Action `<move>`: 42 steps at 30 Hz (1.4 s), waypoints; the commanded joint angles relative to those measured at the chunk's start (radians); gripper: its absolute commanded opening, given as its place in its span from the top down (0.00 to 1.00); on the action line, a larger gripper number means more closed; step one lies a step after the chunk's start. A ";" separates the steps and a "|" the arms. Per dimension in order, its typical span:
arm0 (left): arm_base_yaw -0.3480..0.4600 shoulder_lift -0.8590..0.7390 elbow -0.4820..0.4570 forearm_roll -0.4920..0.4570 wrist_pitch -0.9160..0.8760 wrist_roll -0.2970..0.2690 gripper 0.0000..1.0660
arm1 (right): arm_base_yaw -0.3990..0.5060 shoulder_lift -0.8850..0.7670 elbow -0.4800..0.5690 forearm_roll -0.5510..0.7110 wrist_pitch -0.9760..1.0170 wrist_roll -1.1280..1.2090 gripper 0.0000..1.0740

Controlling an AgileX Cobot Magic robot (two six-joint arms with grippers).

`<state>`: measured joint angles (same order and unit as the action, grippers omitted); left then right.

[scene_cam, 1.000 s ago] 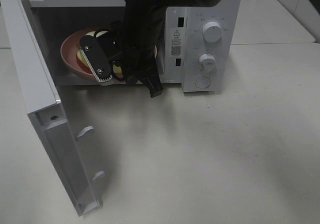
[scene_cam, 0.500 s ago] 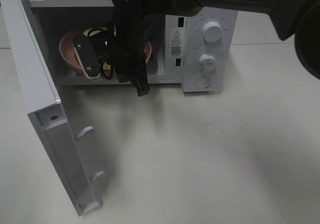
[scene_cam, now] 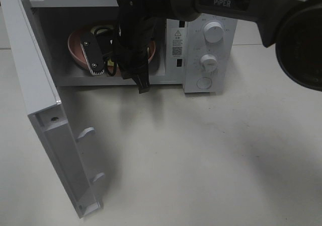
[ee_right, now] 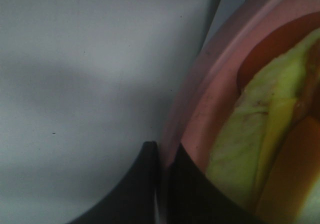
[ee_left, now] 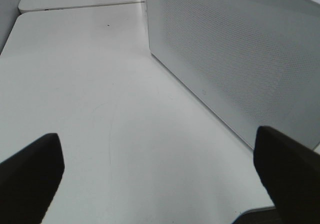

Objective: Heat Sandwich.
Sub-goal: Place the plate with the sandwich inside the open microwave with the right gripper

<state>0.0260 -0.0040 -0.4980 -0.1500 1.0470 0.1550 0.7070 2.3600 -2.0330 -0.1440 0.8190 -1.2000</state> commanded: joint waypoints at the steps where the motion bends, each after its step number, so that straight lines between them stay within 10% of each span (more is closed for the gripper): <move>1: -0.007 -0.026 0.002 0.000 -0.008 -0.005 0.08 | -0.005 0.006 -0.023 -0.010 -0.033 0.004 0.98; 14: -0.007 -0.026 0.002 0.000 -0.008 -0.005 0.08 | -0.010 0.049 -0.068 -0.008 -0.050 0.001 0.87; 26: -0.007 -0.026 0.002 0.000 -0.008 -0.005 0.08 | -0.010 0.049 -0.066 0.001 -0.088 0.180 0.29; 42: -0.007 -0.026 0.002 0.000 -0.008 -0.005 0.08 | -0.010 -0.018 0.059 -0.052 -0.193 0.292 0.27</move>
<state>0.0260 -0.0040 -0.4980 -0.1500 1.0470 0.1550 0.6980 2.3710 -1.9950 -0.1780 0.6600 -0.9490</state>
